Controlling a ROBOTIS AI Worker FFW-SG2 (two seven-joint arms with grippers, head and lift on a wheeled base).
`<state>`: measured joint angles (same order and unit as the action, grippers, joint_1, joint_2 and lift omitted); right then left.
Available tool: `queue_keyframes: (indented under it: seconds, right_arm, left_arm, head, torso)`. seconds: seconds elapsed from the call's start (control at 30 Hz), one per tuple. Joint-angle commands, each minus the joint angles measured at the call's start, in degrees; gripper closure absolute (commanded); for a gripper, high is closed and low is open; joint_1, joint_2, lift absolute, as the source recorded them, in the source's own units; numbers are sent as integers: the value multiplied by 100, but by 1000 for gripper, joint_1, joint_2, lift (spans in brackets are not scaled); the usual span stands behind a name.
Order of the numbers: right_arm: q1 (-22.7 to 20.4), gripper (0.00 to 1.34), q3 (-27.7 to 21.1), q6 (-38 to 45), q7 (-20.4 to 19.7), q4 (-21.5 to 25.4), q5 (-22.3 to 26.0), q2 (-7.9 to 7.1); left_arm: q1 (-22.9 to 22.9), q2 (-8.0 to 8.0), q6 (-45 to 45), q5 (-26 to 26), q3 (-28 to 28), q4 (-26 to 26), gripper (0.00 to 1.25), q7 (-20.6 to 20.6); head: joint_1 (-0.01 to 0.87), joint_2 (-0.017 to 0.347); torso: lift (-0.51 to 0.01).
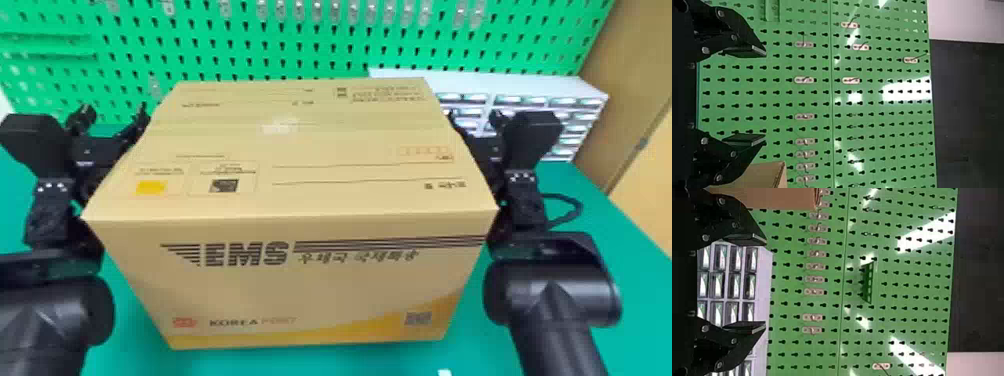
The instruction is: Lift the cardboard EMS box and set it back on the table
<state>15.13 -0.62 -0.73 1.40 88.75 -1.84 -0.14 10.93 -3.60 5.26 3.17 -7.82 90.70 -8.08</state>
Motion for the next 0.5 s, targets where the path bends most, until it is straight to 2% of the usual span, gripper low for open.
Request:
queue_keyframes:
  seconds: [0.0, 0.47]
  right_arm:
    - [-2, 507, -17, 3, 0, 2, 0, -4]
    - [-2, 507, -26, 3, 0, 10, 0, 5]
  left_arm:
    - [-3, 0, -7, 0, 0, 9, 489, 0]
    - [-12, 0, -7, 17, -9, 17, 489, 0]
  head:
    - [678, -14]
    - [678, -14]
  torso:
    - [-93]
    - [-93]
